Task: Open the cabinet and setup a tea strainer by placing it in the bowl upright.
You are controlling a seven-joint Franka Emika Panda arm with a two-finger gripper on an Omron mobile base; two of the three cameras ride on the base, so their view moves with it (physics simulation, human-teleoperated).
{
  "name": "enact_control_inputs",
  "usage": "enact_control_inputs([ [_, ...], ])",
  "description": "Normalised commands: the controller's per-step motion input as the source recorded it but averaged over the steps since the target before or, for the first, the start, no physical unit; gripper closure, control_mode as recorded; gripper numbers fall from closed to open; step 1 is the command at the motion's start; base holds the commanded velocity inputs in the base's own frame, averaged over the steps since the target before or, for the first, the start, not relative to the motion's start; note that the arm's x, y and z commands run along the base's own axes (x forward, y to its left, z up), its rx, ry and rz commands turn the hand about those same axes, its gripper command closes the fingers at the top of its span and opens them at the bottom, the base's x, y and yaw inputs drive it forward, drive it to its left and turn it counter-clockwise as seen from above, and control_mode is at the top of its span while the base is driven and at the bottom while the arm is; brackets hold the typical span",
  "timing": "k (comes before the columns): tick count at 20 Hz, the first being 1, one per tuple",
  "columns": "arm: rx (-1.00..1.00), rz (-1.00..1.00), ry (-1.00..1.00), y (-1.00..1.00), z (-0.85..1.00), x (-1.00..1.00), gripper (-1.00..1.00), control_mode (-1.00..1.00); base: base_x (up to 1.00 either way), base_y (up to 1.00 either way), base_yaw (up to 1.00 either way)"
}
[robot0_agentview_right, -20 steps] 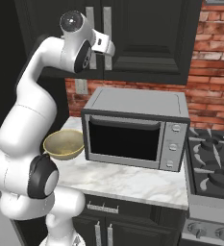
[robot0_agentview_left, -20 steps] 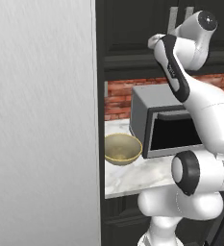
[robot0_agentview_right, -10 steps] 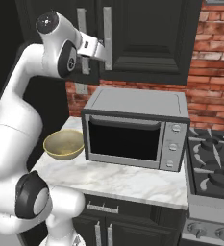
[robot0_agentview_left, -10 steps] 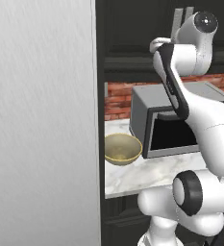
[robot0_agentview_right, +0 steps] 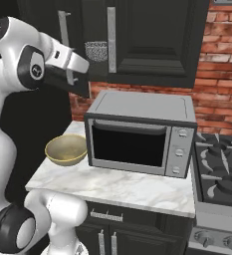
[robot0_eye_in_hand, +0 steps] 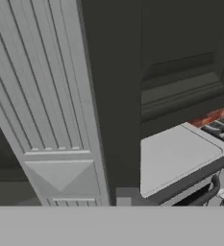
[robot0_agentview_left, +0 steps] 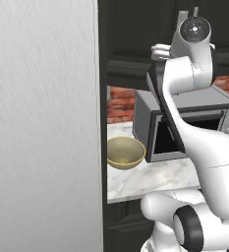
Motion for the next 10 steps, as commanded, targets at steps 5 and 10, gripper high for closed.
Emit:
enact_control_inputs([
  [5,-0.03,-0.01,0.01,0.06,0.03,-0.79,1.00,-1.00,0.00,0.00,0.00],
  [10,-0.02,0.00,0.04,0.05,0.00,-0.15,1.00,-1.00,0.00,0.00,0.00],
])
